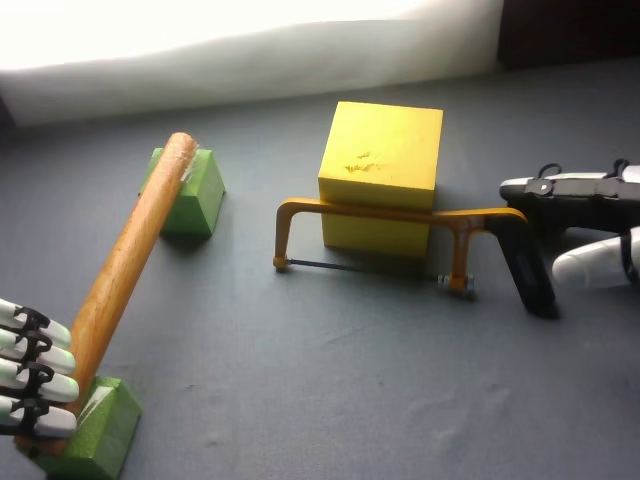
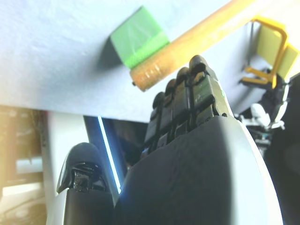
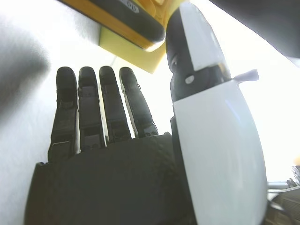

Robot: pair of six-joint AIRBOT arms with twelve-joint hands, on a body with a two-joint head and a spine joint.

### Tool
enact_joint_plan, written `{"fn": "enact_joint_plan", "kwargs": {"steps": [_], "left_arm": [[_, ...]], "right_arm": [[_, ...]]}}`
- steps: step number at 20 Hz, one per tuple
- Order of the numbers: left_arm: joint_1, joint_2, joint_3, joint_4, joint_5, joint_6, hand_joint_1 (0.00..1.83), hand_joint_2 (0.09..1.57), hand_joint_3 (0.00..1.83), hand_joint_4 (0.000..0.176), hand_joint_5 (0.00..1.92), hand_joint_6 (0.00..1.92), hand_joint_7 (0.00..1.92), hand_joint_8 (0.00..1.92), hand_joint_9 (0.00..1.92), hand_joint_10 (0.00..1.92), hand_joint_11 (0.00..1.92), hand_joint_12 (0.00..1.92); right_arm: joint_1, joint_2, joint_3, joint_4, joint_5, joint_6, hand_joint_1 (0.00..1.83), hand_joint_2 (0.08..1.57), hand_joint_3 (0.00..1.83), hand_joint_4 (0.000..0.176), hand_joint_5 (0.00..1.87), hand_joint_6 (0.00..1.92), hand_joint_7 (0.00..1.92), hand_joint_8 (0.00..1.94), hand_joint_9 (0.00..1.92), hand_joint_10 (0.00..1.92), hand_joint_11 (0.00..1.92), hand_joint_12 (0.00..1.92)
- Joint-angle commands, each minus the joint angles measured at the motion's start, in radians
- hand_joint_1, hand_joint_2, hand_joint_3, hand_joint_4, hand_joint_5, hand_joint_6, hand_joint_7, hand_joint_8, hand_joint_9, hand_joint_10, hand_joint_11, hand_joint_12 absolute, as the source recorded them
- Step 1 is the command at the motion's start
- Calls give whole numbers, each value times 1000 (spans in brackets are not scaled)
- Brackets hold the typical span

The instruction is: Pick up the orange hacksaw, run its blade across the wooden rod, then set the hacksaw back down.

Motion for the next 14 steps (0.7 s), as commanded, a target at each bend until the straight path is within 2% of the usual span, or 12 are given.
{"fn": "enact_joint_plan", "kwargs": {"steps": [1, 2, 6, 8, 11, 12, 14], "left_arm": [[-1, 0, 0, -51, 0, -1, 97, 1247, 0, 0, 28, 0, 42, 0, 32, 1, 0, 167], [2, -2, -1, -51, 4, -1, 140, 1241, 0, 0, 37, 4, 51, 4, 35, 3, 0, 162], [30, -10, 0, -51, 22, -1, 109, 1243, 1, 0, 23, 1, 30, 2, 46, 2, 0, 175], [45, -12, 3, -51, 25, -1, 121, 1245, 0, 0, 29, 3, 28, 3, 43, 3, 0, 167], [55, -17, 9, -51, 25, -1, 95, 1260, 4, 0, 3, 0, 16, 0, 21, 0, 0, 116], [55, -18, 10, -51, 25, -1, 110, 1256, 1, 0, 20, 1, 34, 1, 46, 3, 0, 173], [56, -20, 15, -51, 25, -1, 106, 1260, 2, 0, 3, 0, 16, 3, 35, 2, 0, 135]], "right_arm": [[15, -1, 4, 57, 82, 0, 860, 1066, 0, 0, 146, 3, 179, 4, 188, 6, 0, 641], [20, -5, 4, 57, 77, -5, 845, 1061, 0, 0, 137, 0, 175, 1, 188, 4, 0, 645], [46, -19, 4, 45, 55, -22, 882, 1043, 0, 0, 155, 5, 191, 4, 206, 7, 0, 652], [57, -26, 3, 35, 50, -21, 901, 1063, 3, 0, 145, 0, 167, 3, 174, 6, 0, 567], [74, -33, 3, 12, 35, -19, 861, 1063, 5, 0, 137, 1, 174, 0, 189, 4, 0, 645], [76, -34, 3, 9, 33, -18, 859, 1065, 3, 0, 139, 1, 178, 1, 194, 5, 0, 661], [85, -42, 3, 4, 21, -19, 898, 1054, 0, 0, 151, 3, 184, 1, 197, 3, 0, 627]]}}
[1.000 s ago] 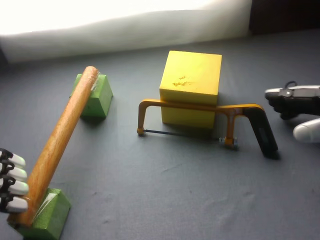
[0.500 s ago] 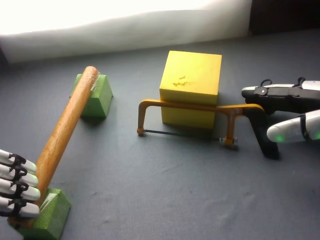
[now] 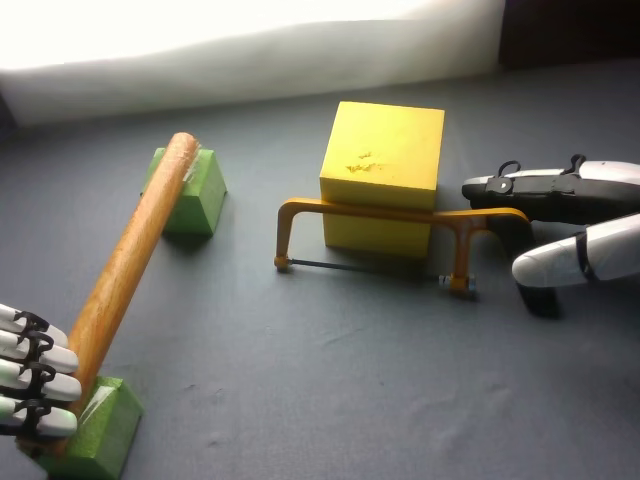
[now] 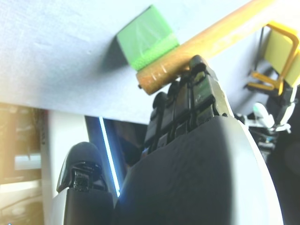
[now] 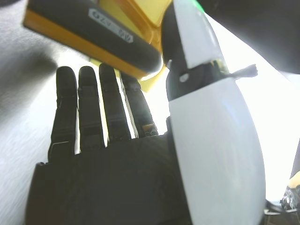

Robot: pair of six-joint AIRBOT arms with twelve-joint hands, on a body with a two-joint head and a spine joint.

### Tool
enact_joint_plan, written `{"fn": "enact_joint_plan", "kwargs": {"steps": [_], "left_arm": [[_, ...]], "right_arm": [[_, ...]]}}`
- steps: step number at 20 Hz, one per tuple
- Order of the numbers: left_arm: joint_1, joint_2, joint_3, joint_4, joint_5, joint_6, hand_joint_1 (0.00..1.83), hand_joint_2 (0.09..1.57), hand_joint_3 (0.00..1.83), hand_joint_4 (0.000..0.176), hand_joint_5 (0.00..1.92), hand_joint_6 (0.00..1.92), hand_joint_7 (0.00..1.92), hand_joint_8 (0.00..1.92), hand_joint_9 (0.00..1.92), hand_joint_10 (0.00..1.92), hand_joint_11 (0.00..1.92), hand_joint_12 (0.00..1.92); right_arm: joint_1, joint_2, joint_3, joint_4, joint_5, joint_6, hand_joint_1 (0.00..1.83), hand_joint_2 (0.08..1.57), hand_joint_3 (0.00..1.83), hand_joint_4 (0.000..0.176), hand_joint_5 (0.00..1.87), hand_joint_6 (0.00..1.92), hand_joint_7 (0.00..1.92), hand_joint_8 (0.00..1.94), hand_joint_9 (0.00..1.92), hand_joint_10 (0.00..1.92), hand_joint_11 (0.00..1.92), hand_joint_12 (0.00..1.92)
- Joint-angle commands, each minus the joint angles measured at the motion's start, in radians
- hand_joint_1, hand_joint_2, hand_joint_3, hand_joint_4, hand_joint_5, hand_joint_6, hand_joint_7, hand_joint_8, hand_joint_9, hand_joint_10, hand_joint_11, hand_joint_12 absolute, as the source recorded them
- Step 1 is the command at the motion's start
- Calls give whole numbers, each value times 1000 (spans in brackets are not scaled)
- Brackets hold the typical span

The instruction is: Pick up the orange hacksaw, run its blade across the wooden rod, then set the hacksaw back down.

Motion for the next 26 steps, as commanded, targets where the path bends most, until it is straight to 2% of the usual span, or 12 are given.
{"fn": "enact_joint_plan", "kwargs": {"steps": [1, 3, 4, 6, 9, 11, 15, 18, 21, 24, 25, 26], "left_arm": [[-2, -3, 7, -28, -8, -1, 139, 1249, 0, 0, 8, 1, 32, 4, 45, 3, 0, 171], [-2, -6, 13, -28, -8, -1, 154, 1251, 1, 0, 1, 0, 18, 0, 30, 0, 0, 145], [-2, -7, 14, -28, -8, -1, 141, 1251, 1, 0, 31, 0, 51, 0, 66, 0, 0, 255], [-2, -7, 16, -29, -8, -1, 130, 1261, 1, 0, 0, 0, 2, 0, 15, 0, 0, 131], [-4, -8, 13, -42, -1, -1, 122, 1247, 0, 0, 27, 2, 50, 5, 63, 5, 0, 272], [-6, -8, 13, -43, 3, -1, 141, 1256, 2, 0, 4, 0, 11, 0, 21, 3, 0, 96], [-12, -9, 12, -58, 12, 2, 135, 1267, 3, 0, 0, 0, 12, 0, 21, 1, 0, 128], [-12, -9, 10, -59, 12, 59, 164, 1261, 0, 0, 0, 0, 8, 1, 11, 3, 0, 118], [-12, -9, 11, -68, 12, 39, 197, 1246, 0, 0, 13, 3, 25, 4, 30, 4, 0, 227], [-11, -9, 16, -68, 12, 39, 135, 1253, 2, 0, 4, 2, 28, 3, 35, 4, 0, 248], [-11, -9, 17, -68, 12, 39, 123, 1263, 5, 0, 0, 0, 13, 6, 11, 10, 0, 156], [-11, -10, 19, -68, 12, 39, 173, 1251, 1, 0, 28, 0, 45, 1, 42, 5, 0, 236]], "right_arm": [[19, -1, 2, 48, 76, 9, 881, 1061, 1, 0, 129, 0, 176, 0, 191, 0, 0, 603], [27, -13, 1, 45, 68, 7, 834, 1079, 7, 0, 124, 0, 179, 1, 187, 2, 0, 588], [31, -17, 1, 44, 67, 5, 849, 1078, 4, 0, 128, 1, 171, 1, 187, 1, 0, 608], [47, -31, -1, 40, 56, 1, 825, 1089, 8, 0, 131, 1, 165, 0, 179, 0, 0, 620], [71, -46, -9, 24, 34, -5, 850, 1083, 0, 0, 121, 1, 151, 0, 167, 2, 0, 604], [77, -51, -20, 23, 24, -8, 885, 1064, 0, 0, 142, 4, 173, 3, 196, 9, 0, 663], [76, -53, -25, 15, 17, -31, 926, 1061, 0, 0, 159, 6, 183, 4, 213, 8, 0, 731], [76, -52, -27, 11, 12, -55, 899, 1081, 4, 0, 144, 1, 168, 3, 199, 2, 0, 722], [76, -51, -27, 11, 5, -79, 971, 1068, 0, 0, 159, 4, 155, 2, 184, 3, 0, 679], [68, -42, -27, 11, -2, -105, 983, 1050, 0, 0, 191, 7, 193, 7, 228, 11, 0, 797], [65, -40, -27, 12, -3, -105, 974, 1068, 3, 0, 190, 4, 186, 2, 218, 5, 0, 788], [63, -38, -26, 12, -4, -105, 1004, 1056, 0, 0, 232, 13, 210, 7, 236, 8, 0, 823]]}}
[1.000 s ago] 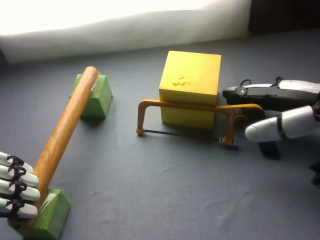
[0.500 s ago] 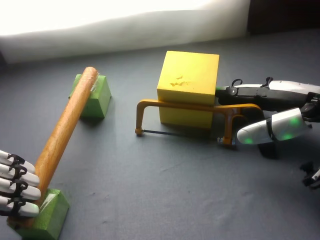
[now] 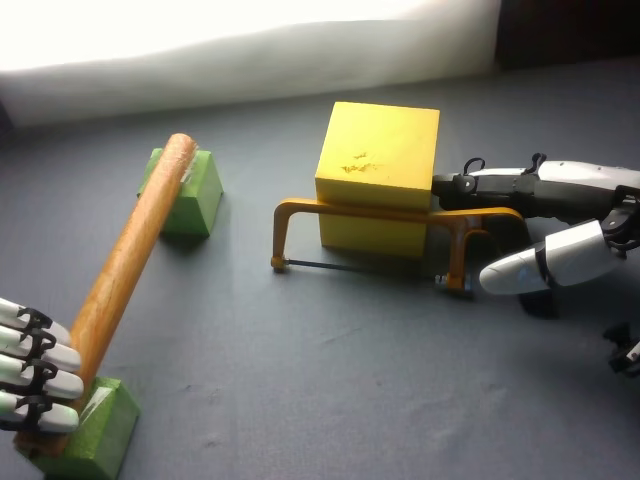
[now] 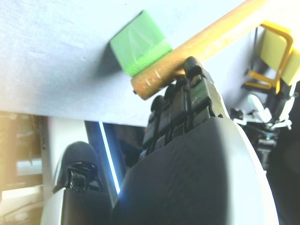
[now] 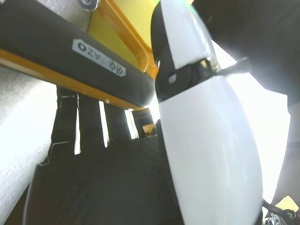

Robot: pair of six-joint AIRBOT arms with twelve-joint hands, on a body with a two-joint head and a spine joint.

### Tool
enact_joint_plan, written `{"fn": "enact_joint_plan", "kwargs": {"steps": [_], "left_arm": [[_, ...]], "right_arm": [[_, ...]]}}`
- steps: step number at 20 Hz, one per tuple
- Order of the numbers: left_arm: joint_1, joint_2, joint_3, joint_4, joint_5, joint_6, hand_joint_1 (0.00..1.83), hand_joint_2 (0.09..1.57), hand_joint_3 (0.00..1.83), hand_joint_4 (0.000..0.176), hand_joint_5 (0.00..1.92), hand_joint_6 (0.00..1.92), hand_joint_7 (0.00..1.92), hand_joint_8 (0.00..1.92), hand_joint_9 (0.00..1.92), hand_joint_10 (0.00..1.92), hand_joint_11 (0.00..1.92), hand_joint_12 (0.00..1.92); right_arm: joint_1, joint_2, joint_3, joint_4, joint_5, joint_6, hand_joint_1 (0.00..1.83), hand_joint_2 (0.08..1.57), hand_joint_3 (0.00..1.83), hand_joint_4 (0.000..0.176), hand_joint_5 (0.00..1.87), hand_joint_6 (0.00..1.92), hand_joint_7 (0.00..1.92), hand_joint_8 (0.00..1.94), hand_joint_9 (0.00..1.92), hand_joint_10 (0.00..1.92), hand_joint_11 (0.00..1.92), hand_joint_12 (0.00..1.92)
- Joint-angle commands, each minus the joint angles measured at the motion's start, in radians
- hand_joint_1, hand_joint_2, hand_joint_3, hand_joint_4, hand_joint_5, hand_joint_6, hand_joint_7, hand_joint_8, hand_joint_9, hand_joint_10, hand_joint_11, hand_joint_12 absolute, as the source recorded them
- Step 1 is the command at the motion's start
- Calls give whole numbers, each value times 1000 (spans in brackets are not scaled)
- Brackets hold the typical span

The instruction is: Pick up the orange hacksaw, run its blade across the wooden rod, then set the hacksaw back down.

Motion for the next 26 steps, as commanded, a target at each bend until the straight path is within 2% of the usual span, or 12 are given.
{"fn": "enact_joint_plan", "kwargs": {"steps": [1, 5, 8, 12, 13, 14, 15, 16, 19, 20, 24, 26], "left_arm": [[-6, 2, 5, -47, 0, -2, 172, 1256, 3, 0, 15, 0, 30, 1, 28, 3, 0, 201], [-1, 1, 12, -47, 0, -2, 140, 1255, 1, 0, 28, 4, 59, 6, 50, 6, 0, 232], [6, -4, 22, -47, 0, -1, 186, 1250, 0, 0, 45, 1, 63, 1, 62, 1, 0, 269], [5, -7, 25, -47, 0, -1, 166, 1248, 0, 0, 38, 3, 40, 3, 54, 4, 0, 235], [4, -7, 25, -47, 0, -1, 163, 1245, 0, 0, 48, 4, 52, 4, 71, 7, 0, 271], [4, -7, 25, -47, 0, -1, 188, 1245, 0, 0, 45, 2, 46, 1, 64, 2, 0, 242], [5, -7, 26, -47, 0, -1, 116, 1257, 5, 0, 25, 2, 42, 0, 57, 1, 0, 232], [6, -7, 27, -47, 0, -1, 105, 1267, 5, 0, 5, 1, 31, 1, 39, 0, 0, 194], [6, -8, 32, -58, 1, -1, 117, 1266, 0, 0, 15, 3, 31, 1, 33, 1, 0, 117], [6, -8, 34, -58, 1, -1, 167, 1250, 0, 0, 43, 4, 50, 2, 61, 5, 0, 165], [5, -9, 35, -65, 1, 3, 136, 1256, 3, 0, 29, 3, 45, 1, 47, 3, 0, 181], [5, -10, 35, -65, 1, 3, 105, 1264, 2, 0, 26, 1, 39, 3, 34, 2, 0, 103]], "right_arm": [[1, 2, -5, 26, 73, -4, 1009, 1096, 10, 0, 248, 12, 225, 7, 257, 12, 0, 882], [1, 2, -5, 26, 70, -18, 1062, 1193, 1, 0, 490, 24, 498, 19, 509, 35, 30, 1185], [1, 2, -6, 26, 74, -42, 1129, 1145, 0, 0, 693, 25, 775, 28, 737, 62, 297, 1202], [-1, 8, -9, 25, 85, -61, 1189, 1093, 0, 0, 816, 37, 957, 48, 954, 135, 521, 1227], [-2, 10, -10, 25, 91, -61, 1348, 1114, 5, 0, 856, 981, 1019, 912, 981, 1021, 818, 1286], [-3, 13, -10, 25, 99, -61, 1370, 1123, 1, 0, 863, 990, 995, 997, 926, 1219, 842, 1378], [-5, 15, -10, 25, 106, -61, 1380, 1119, 0, 0, 949, 788, 991, 1076, 905, 1340, 835, 1523], [-7, 17, -12, 25, 106, -61, 1385, 1107, 0, 0, 995, 704, 997, 1070, 935, 1316, 863, 1518], [-13, 23, -16, 25, 128, -78, 1385, 1118, 2, 0, 901, 810, 965, 1102, 978, 1316, 955, 1475], [-13, 27, -21, 26, 138, -84, 1374, 1150, 0, 0, 813, 961, 912, 1163, 909, 1360, 949, 1468], [0, 51, -29, 32, 234, -122, 1368, 1167, 0, 0, 788, 1000, 885, 1203, 868, 1412, 920, 1488], [7, 76, -64, 109, 249, -199, 1369, 1161, 0, 0, 766, 1046, 920, 1136, 880, 1382, 916, 1483]]}}
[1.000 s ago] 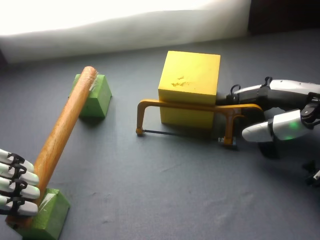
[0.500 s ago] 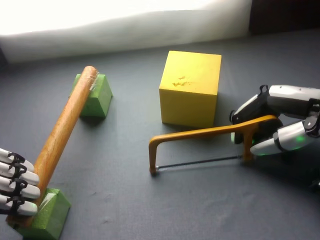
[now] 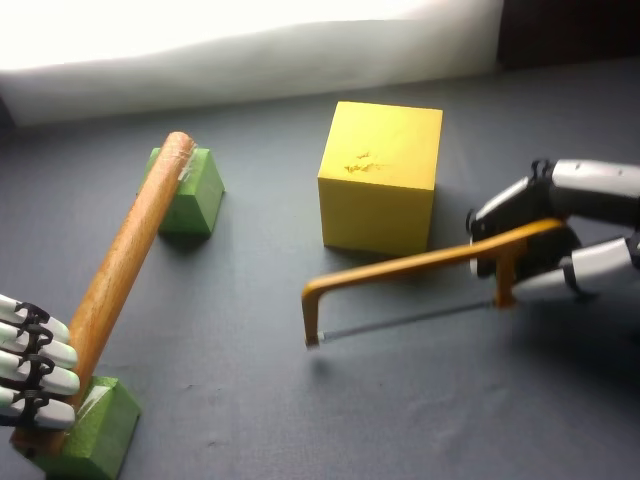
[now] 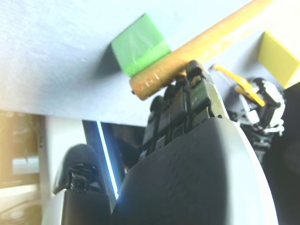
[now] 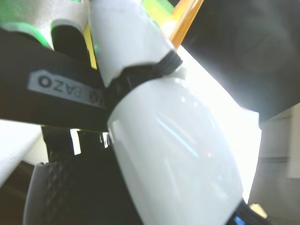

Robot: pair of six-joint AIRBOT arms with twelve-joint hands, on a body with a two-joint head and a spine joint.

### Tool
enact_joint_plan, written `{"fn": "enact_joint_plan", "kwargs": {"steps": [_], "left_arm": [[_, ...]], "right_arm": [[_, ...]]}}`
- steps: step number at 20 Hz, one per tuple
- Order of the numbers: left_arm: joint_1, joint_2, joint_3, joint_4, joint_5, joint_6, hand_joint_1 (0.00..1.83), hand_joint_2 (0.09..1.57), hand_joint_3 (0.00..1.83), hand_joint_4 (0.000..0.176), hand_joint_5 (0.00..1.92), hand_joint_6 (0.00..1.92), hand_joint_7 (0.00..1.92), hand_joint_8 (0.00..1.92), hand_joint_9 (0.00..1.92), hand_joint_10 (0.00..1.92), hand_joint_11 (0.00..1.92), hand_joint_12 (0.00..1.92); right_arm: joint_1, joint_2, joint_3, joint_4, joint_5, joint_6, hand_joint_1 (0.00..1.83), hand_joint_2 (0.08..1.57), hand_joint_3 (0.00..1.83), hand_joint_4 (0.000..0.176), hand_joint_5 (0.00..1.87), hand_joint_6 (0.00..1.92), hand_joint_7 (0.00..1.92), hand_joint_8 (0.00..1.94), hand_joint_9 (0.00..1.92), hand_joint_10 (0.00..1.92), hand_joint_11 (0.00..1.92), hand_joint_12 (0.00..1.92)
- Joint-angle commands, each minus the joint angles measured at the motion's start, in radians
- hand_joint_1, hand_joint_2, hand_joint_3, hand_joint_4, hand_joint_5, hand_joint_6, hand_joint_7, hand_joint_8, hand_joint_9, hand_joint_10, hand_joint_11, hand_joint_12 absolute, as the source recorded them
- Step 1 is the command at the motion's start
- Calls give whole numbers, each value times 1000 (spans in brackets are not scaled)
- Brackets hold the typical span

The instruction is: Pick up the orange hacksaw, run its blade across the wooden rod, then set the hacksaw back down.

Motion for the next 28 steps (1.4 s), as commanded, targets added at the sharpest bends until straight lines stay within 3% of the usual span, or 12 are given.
{"fn": "enact_joint_plan", "kwargs": {"steps": [1, 4, 5, 6, 7, 11, 20, 22, 26, 28], "left_arm": [[-3, 2, 6, -44, 12, 2, 155, 1253, 1, 0, 52, 1, 35, 0, 44, 1, 0, 134], [-6, 2, 6, -44, 12, 2, 128, 1259, 1, 0, 9, 0, 29, 2, 18, 0, 0, 95], [-6, 2, 5, -44, 12, 3, 151, 1253, 0, 0, 22, 5, 34, 3, 19, 1, 0, 91], [-6, 2, 5, -44, 12, 3, 144, 1253, 0, 0, 38, 10, 44, 6, 27, 4, 0, 92], [-8, 2, 5, -44, 12, 3, 172, 1255, 0, 0, 33, 4, 20, 4, 13, 2, 0, 25], [-9, 0, 6, -44, 12, 3, 181, 1245, 0, 0, 49, 11, 37, 10, 36, 11, 45, 24], [-9, -4, 10, -44, 12, 5, 143, 1259, 2, 0, 20, 0, 36, 5, 26, 2, 30, 30], [-11, -5, 11, -44, 12, 5, 147, 1252, 3, 0, 57, 2, 67, 4, 51, 0, 0, 171], [-8, -5, 13, -44, 12, 5, 118, 1268, 4, 0, 16, 1, 32, 2, 19, 0, 0, 72], [-9, -6, 13, -44, 12, 5, 113, 1260, 1, 0, 39, 0, 43, 0, 48, 0, 0, 144]], "right_arm": [[16, 22, -32, 141, 127, -51, 1369, 1160, 0, 0, 793, 1021, 922, 1142, 859, 1404, 872, 1504], [15, 82, -162, 344, 143, -221, 1363, 1175, 2, 0, 782, 1037, 882, 1232, 817, 1444, 827, 1554], [17, 92, -181, 356, 143, -230, 1363, 1179, 1, 0, 766, 1049, 870, 1235, 825, 1452, 825, 1561], [19, 104, -203, 369, 146, -248, 1374, 1152, 0, 0, 830, 940, 927, 1164, 896, 1399, 847, 1552], [20, 119, -230, 386, 149, -270, 1368, 1160, 3, 0, 814, 995, 929, 1200, 814, 1404, 829, 1526], [28, 146, -296, 479, 140, -392, 1366, 1170, 0, 0, 787, 1039, 897, 1206, 826, 1426, 812, 1554], [141, 100, -303, 502, 12, -549, 1365, 1168, 0, 0, 775, 1068, 929, 1152, 818, 1420, 798, 1544], [150, 93, -315, 502, -7, -590, 1364, 1175, 0, 0, 754, 1073, 904, 1192, 822, 1431, 839, 1536], [172, 105, -352, 502, -44, -600, 1363, 1177, 0, 0, 780, 1028, 866, 1223, 837, 1453, 830, 1554], [186, 112, -365, 502, -51, -610, 1363, 1176, 0, 0, 783, 1035, 889, 1224, 810, 1444, 814, 1541]]}}
